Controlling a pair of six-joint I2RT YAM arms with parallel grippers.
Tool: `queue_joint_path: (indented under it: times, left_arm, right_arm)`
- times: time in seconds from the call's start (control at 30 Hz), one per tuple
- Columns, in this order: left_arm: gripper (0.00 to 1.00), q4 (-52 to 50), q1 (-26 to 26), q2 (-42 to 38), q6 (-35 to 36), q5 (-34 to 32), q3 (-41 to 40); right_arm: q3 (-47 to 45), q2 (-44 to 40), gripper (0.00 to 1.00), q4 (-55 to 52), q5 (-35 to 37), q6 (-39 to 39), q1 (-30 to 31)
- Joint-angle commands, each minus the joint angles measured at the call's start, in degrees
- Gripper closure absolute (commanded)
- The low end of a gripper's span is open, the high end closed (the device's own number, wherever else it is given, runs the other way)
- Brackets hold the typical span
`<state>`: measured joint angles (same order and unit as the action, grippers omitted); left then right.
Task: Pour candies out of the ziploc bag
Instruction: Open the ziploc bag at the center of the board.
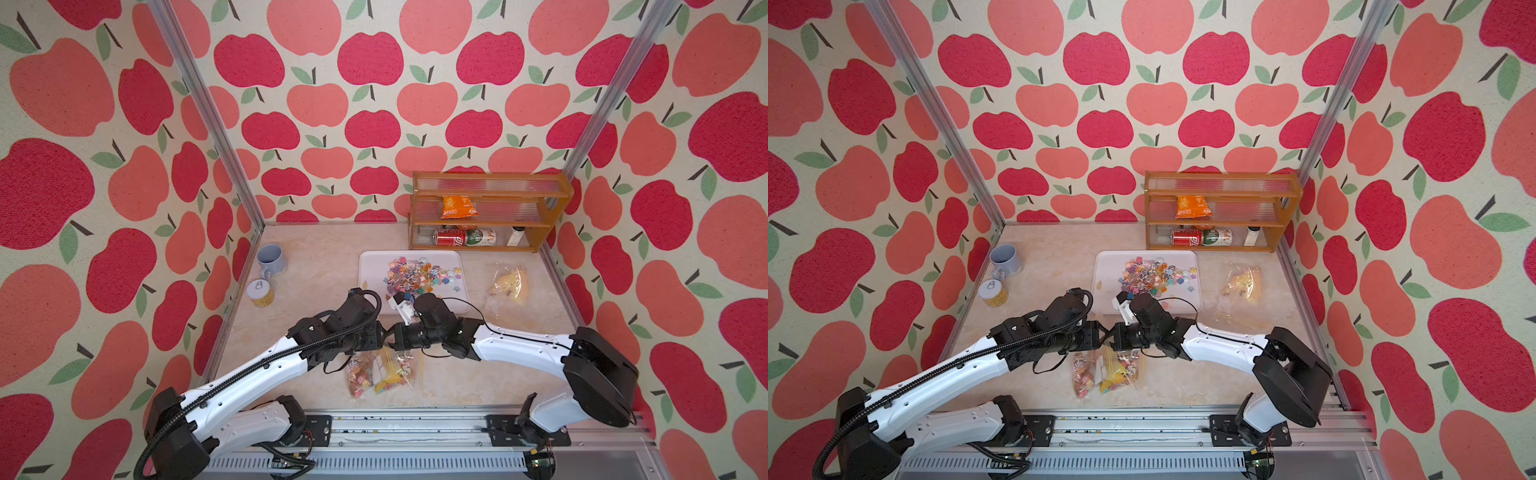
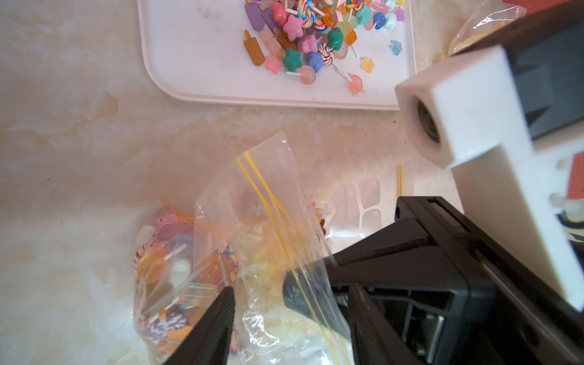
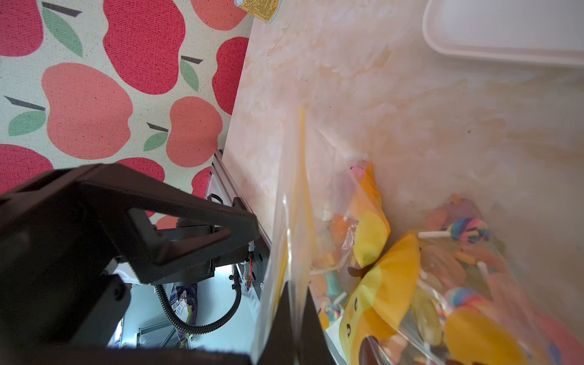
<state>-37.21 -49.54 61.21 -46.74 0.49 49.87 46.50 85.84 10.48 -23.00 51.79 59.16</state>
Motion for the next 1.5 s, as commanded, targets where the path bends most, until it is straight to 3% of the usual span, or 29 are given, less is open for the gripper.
queue_joint_path:
  times: [0.0,0.27,0.53,0.73,1.0,1.47]
  left_arm:
    - [0.53,0.49,0.39,0.93,-1.21,0.03,-0.45]
    - [0.67,0.45,1.58,0.75,-1.69,0.25,-1.57]
    - [1.00,-1.20,3.11,-0.17,-1.12,0.30,-1.35]
    - [1.00,-3.13,3.37,-1.27,1.04,-0.25,0.95]
    - [1.00,-11.62,5.07,-2.80,7.20,-2.38,9.86]
    - [1.00,-14.41,10.28,-6.99,9.68,0.84,7.74]
  right_arm:
    - [-0.22,-2.51,1.00,1.91,-0.93,0.33,0.87]
    - [0.47,-4.59,1.00,1.19,-0.52,-0.28,1.31]
    - [1.52,-5.25,1.00,-0.87,1.00,-1.14,1.36]
    - [4.96,-5.67,1.00,-7.15,3.68,-4.30,1.36]
    - [14.91,-5.42,1.00,-23.23,12.66,-11.67,1.40]
    - [11.75,-7.25,1.00,-29.36,21.16,-10.82,0.79]
